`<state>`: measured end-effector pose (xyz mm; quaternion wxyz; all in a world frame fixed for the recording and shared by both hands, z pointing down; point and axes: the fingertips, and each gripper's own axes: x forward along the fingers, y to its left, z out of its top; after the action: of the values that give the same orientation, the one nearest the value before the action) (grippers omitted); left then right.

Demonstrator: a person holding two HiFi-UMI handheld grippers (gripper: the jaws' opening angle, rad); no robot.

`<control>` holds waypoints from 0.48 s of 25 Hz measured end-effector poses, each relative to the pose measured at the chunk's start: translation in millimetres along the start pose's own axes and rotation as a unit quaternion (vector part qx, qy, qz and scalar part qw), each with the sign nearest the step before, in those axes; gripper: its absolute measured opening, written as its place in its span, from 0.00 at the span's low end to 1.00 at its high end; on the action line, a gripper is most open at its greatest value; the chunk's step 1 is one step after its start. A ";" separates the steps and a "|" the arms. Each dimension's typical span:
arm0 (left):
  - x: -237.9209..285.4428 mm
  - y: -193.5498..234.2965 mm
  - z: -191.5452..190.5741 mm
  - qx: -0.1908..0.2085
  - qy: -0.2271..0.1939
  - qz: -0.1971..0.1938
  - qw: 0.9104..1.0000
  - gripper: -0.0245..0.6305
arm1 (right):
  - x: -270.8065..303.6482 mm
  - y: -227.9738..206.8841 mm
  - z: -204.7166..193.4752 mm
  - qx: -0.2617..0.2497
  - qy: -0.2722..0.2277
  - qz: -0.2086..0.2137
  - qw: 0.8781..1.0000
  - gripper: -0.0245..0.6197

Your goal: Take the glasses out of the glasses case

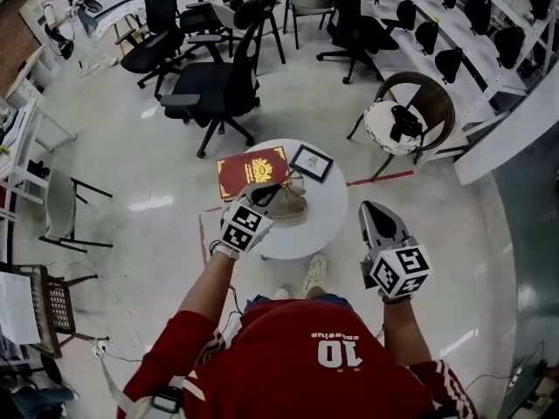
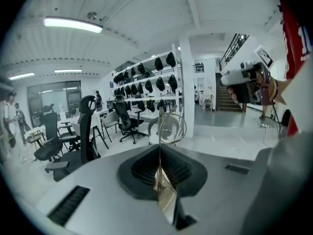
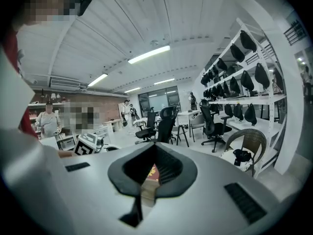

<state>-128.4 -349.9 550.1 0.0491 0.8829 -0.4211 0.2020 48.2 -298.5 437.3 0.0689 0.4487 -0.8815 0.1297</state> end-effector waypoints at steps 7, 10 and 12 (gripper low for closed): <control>-48.8 8.4 51.5 -0.080 -0.098 -0.002 0.992 0.06 | -6.3 20.6 19.1 0.003 -0.036 0.004 0.999 0.06; -66.7 8.8 72.7 -0.104 -0.135 0.000 0.985 0.06 | -11.9 28.5 27.5 0.001 -0.049 0.005 0.999 0.06; -79.0 7.6 82.9 -0.120 -0.155 0.004 0.981 0.06 | -15.3 34.2 31.8 -0.001 -0.058 0.008 0.998 0.06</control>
<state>-152.6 -318.9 442.3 0.0877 0.8893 -0.4486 0.0114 29.3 -276.6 397.5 0.0167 0.4484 -0.8878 0.1028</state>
